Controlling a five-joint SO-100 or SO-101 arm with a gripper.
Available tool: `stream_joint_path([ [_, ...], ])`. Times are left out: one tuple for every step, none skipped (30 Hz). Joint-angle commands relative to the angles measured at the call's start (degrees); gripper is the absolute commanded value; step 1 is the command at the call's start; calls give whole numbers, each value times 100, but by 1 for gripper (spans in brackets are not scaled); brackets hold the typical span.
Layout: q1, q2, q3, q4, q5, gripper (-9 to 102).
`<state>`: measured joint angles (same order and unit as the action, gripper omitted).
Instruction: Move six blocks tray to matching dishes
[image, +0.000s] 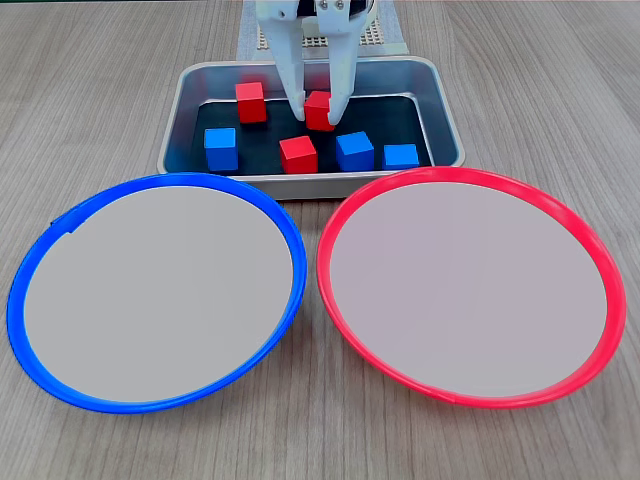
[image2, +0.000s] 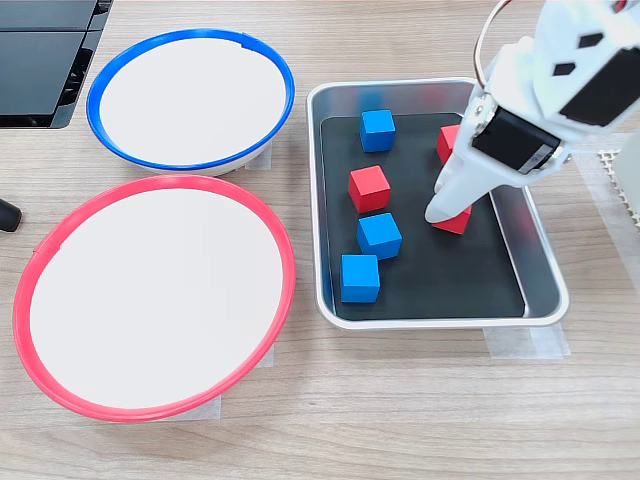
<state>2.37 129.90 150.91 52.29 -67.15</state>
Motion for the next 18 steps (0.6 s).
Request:
stream_joint_path([
  [-132,-70,-70,176,35,0],
  [-167,-97,-246,316,158,0],
  [-237,-167,-510,545,264,0],
  [-334,-264,-870,791,431,0],
  [-457,-413,-1301,1037,642,0],
  [-642,-677,-1925,1327,1002,0],
  [-870,-1081,-2716,1450,1538,0],
  [-1081,-1696,-3700,1415,2188,0],
  [-1204,-2232,-4465,1336,2646,0],
  [-1292,-3023,-5361,1099,3103,0],
  [-1327,-3507,-5801,940,3226,0],
  [-1336,-3894,-6117,809,3296,0],
  [-1327,-4245,-6363,633,3322,0],
  [-1292,-4535,-6530,448,3331,0],
  [-1248,-4808,-6680,272,3340,0],
  [-1151,-5212,-6935,79,3375,0],
  [-1107,-5414,-7022,0,3313,1],
  [-1063,-5581,-7058,-105,3226,5],
])
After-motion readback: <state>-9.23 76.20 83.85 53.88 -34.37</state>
